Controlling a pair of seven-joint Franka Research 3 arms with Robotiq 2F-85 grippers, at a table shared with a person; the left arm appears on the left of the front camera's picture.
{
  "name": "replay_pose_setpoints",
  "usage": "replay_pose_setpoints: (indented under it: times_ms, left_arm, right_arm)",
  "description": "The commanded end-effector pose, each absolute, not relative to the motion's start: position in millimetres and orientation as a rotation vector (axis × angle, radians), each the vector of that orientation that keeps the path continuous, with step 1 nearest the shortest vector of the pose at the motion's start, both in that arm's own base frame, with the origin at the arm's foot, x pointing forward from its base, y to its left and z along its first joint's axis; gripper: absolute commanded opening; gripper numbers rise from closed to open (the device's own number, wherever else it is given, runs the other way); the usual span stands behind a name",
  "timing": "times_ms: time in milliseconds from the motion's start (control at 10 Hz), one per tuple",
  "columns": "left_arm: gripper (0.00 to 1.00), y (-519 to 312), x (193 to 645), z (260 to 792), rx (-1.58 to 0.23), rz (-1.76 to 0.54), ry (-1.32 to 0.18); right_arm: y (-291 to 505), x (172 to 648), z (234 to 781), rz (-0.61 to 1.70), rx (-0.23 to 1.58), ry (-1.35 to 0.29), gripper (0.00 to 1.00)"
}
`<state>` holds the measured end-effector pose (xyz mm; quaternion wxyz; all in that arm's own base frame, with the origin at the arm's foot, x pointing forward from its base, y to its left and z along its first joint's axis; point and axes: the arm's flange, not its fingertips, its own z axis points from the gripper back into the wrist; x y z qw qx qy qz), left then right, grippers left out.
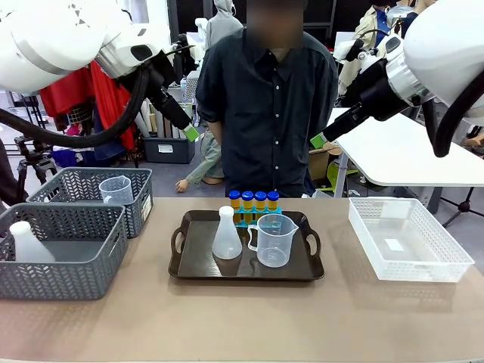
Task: Prepare the laboratory tools.
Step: Pick up one Small flask and place it on the Handle tray.
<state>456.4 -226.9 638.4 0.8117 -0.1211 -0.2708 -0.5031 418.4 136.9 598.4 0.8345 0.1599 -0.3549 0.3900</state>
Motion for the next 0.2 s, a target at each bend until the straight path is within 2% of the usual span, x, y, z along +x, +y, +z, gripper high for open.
replay_pose_setpoints:
  times_ms: [0, 100]
  left_arm:
    - [1.0, -225.0, 457.6, 641.6, -0.261, -1.073, -0.577]
    - [1.0, -225.0, 457.6, 641.6, -0.261, -1.073, -0.577]
  right_arm:
    - [136.2, 419.0, 599.3, 0.829, 0.344, -0.755, 1.0]
    - [136.2, 419.0, 599.3, 0.829, 0.344, -0.755, 1.0]
